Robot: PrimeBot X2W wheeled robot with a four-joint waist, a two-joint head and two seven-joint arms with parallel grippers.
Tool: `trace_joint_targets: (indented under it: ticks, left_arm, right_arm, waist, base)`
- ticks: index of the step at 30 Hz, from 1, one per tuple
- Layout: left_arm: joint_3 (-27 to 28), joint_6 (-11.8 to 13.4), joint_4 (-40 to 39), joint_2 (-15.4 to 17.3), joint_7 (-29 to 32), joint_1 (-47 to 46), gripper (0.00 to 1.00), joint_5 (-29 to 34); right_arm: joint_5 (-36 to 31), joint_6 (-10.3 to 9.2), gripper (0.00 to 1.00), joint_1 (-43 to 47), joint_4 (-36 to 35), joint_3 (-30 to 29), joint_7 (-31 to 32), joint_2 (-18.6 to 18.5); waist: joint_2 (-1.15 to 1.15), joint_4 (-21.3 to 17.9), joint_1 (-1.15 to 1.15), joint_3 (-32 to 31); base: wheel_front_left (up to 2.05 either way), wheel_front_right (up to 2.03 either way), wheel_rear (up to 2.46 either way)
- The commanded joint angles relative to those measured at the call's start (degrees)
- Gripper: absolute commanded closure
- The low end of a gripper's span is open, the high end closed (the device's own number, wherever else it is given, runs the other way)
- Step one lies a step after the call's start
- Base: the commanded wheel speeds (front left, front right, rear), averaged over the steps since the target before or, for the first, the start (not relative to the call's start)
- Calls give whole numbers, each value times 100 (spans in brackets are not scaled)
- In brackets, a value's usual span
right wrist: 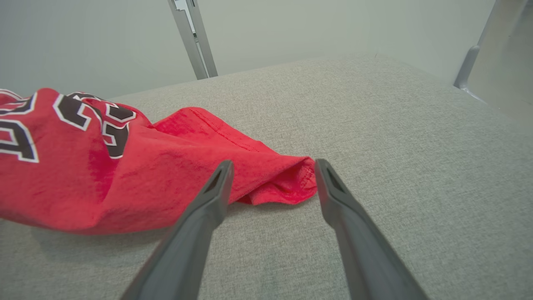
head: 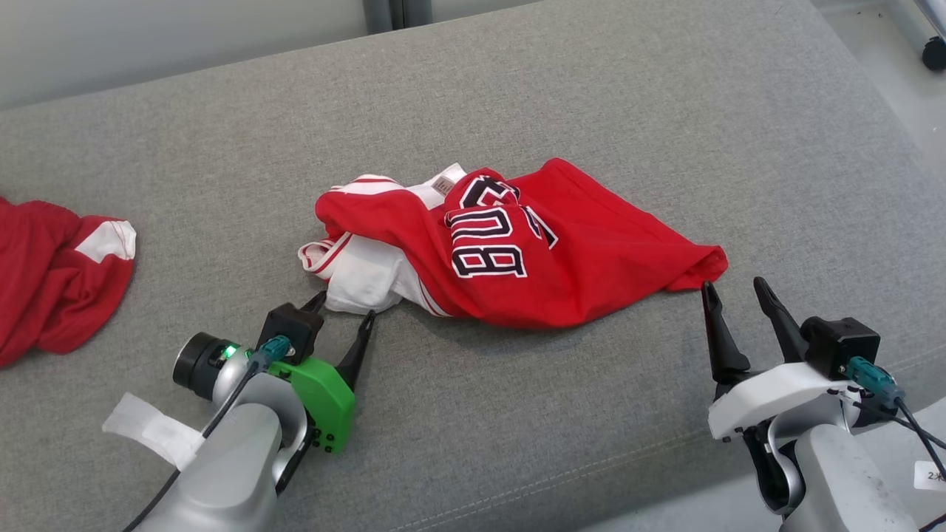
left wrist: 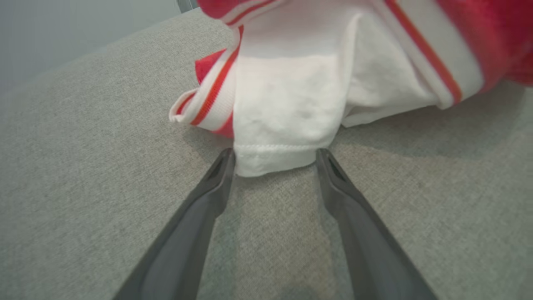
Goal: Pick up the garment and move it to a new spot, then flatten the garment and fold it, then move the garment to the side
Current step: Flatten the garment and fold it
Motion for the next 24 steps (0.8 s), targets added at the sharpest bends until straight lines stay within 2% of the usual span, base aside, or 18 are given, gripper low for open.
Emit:
trace_joint_targets:
  ticks: [1,2,3,4,5,6,14,24]
  left_arm:
    - [-4,-8,-41,-8,-14,-92,0,-41]
    - [-14,-8,-53,-13,-14,-78,0,-82]
    - [-62,-8,-20,-26,-14,-50,21,-109]
    - [-115,-8,-10,-32,-14,-55,65,-139]
    - [-149,-7,-20,-27,-14,-77,96,-175]
    - [-189,-7,-18,-27,-14,-90,100,-213]
    - [-400,-7,-202,-63,-14,83,100,-442]
    - [-273,-8,-1482,-30,-14,841,100,-261]
  right_arm:
    - [0,0,0,-39,3,6,-24,-12]
    - [-11,0,0,-39,3,-2,-24,-14]
    - [-20,0,0,-38,7,-10,-24,-23]
    - [-28,0,0,-33,12,-15,-24,-31]
    - [-30,0,0,-29,16,-16,-24,-37]
    - [-38,0,0,-28,23,-16,-24,-34]
    - [-81,0,0,115,81,-42,-24,-29]
    - [-24,0,0,457,113,-151,-24,6]
  waist:
    - [0,2,0,-2]
    - [0,6,0,-9]
    - [0,14,0,-20]
    - [0,23,0,-31]
    - [0,35,0,-41]
    - [0,50,0,-54]
    - [0,267,0,-292]
    - [0,880,0,-737]
  base:
    - [0,0,0]
    - [0,0,0]
    - [0,0,0]
    - [0,0,0]
    - [0,0,0]
    - [0,0,0]
    - [0,0,0]
    - [0,0,0]
